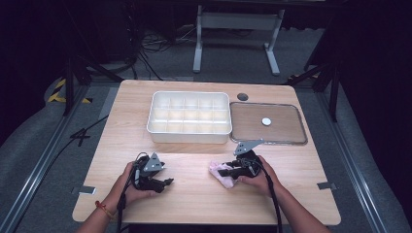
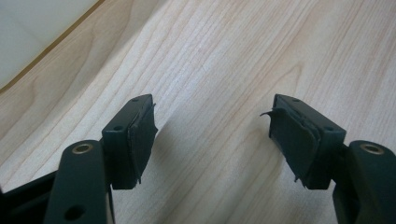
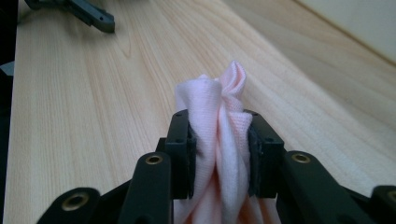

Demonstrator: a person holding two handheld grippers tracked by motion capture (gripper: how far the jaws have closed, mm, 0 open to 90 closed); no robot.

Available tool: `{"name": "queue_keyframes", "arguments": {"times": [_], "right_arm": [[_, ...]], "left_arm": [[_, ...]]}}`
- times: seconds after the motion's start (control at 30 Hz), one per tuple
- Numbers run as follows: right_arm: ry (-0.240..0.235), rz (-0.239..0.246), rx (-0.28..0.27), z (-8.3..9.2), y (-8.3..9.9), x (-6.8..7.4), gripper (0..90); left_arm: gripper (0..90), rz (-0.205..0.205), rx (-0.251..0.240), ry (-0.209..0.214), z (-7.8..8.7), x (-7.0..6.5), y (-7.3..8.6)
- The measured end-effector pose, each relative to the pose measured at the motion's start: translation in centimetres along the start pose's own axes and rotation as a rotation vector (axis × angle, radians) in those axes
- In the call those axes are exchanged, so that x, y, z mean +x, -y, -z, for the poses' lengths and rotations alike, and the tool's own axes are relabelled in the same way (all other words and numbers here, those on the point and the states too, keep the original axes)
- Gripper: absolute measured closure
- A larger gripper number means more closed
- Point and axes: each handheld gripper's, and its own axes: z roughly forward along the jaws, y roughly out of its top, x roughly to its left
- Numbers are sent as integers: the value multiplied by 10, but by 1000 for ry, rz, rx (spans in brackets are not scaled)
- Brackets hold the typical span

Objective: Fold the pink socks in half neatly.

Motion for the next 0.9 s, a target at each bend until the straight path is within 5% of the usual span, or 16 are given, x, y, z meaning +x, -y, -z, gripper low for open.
{"name": "queue_keyframes", "arguments": {"times": [0.4,0.9], "right_arm": [[89,68,-50,19,0,6,670],[149,93,-82,34,0,4,669]], "left_arm": [[245,79,-53,18,-7,3,4],[201,72,-60,16,-9,5,4]]}}
